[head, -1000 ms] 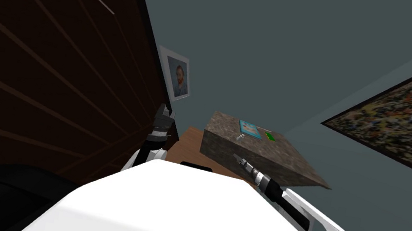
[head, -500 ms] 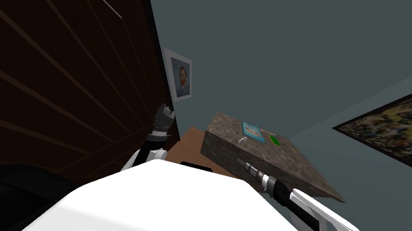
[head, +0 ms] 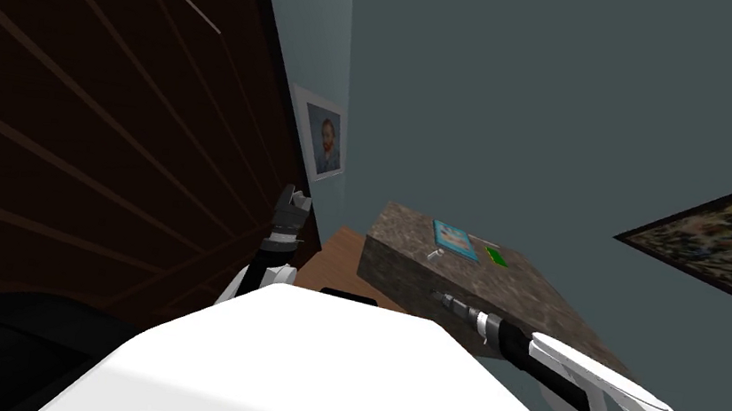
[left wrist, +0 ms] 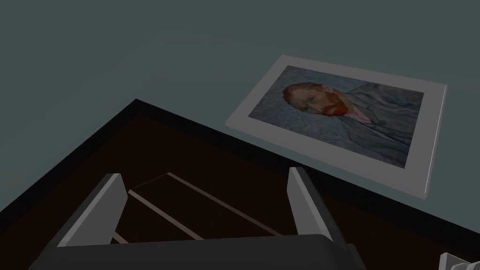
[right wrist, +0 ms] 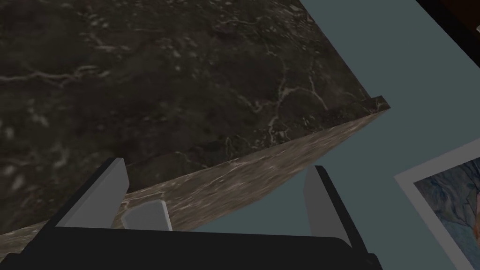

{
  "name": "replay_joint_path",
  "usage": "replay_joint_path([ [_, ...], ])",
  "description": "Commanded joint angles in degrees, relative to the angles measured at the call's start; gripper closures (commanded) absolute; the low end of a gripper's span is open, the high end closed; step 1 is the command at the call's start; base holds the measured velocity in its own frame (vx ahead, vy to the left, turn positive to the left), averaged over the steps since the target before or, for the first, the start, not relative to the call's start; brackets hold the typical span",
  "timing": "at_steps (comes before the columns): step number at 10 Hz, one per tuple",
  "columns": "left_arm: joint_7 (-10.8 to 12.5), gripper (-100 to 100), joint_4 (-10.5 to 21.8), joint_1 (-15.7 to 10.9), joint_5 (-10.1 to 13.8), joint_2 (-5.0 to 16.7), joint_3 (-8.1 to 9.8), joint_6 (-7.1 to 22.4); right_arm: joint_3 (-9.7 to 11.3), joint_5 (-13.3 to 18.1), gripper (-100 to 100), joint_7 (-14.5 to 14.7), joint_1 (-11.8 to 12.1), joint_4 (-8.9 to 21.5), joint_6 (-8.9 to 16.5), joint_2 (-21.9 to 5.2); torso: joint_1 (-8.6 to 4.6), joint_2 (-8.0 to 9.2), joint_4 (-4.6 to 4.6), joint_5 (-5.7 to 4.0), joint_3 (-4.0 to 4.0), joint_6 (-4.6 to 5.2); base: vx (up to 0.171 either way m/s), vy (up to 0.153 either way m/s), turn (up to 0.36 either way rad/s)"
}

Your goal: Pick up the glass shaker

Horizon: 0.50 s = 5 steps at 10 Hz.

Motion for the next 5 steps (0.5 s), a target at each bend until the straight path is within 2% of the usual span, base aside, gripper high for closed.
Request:
replay_joint_path([
  [1,0.0,0,0.0,0.0,0.0,0.0,0.0,0.0,0.65,0.83,-100,0.32,-0.09,1.35,0.17,-2.86,0.0,0.0,0.0,0.0,0.0,0.0,0.054,0.0,0.103],
  [4,0.0,0,0.0,0.0,0.0,0.0,0.0,0.0,0.86,1.42,-100,0.62,0.14,2.3,0.35,-6.49,0.03,-0.04,-0.01,0.01,-0.02,-0.01,0.05,-0.003,0.049],
  [5,0.0,0,0.0,0.0,0.0,0.0,0.0,0.0,1.05,1.98,-100,0.94,0.36,3.19,0.52,-8.78,0.03,-0.02,0.0,0.01,-0.01,0.0,0.058,-0.006,0.069],
])
